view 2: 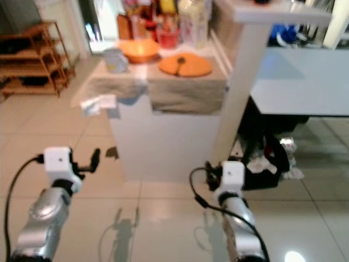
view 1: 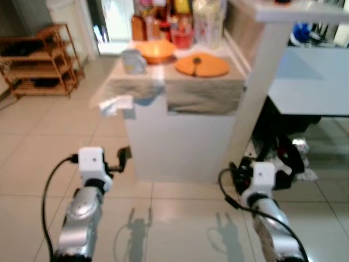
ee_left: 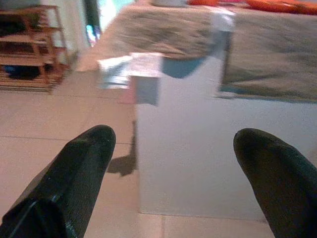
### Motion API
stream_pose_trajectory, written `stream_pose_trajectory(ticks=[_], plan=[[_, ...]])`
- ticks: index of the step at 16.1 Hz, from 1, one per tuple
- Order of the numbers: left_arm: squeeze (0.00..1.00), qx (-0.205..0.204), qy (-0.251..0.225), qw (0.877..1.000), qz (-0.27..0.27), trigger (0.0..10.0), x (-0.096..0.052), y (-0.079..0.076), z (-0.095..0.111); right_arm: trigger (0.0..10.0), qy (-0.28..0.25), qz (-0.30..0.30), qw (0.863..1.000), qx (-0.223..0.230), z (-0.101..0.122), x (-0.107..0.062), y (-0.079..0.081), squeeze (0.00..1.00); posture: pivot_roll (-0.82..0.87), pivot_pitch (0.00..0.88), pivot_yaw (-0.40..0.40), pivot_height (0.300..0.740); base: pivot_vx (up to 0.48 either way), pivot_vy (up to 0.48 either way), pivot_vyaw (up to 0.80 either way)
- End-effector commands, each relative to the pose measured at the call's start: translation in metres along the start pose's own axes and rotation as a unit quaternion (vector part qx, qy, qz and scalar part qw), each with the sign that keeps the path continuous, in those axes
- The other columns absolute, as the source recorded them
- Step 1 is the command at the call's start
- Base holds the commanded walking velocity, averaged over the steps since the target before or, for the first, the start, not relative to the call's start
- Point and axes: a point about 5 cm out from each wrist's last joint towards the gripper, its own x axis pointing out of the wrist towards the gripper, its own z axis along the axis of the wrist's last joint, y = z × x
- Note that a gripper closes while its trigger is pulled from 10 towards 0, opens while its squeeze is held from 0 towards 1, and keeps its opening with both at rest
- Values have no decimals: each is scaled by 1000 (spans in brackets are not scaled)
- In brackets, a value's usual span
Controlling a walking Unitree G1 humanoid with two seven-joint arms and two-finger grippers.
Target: Setting the table
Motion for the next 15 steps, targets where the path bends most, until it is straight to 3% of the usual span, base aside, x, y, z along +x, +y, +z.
stream_pose_trajectory(ticks=[1,6,15], plan=[[0,4,-5,1000,-5,10000,2,-5,2,10000,-29,-15,999,-14,13,3,-8,0,-114,0,49,740,0,0,0],[0,19,-9,1000,-5,10000,3,-5,3,10000,-29,-10,999,-19,15,5,-4,0,-111,0,49,740,0,0,0],[0,14,-15,1000,0,10000,2,-5,4,10000,-32,-4,999,-26,16,6,-1,0,-111,0,46,740,429,0,0]])
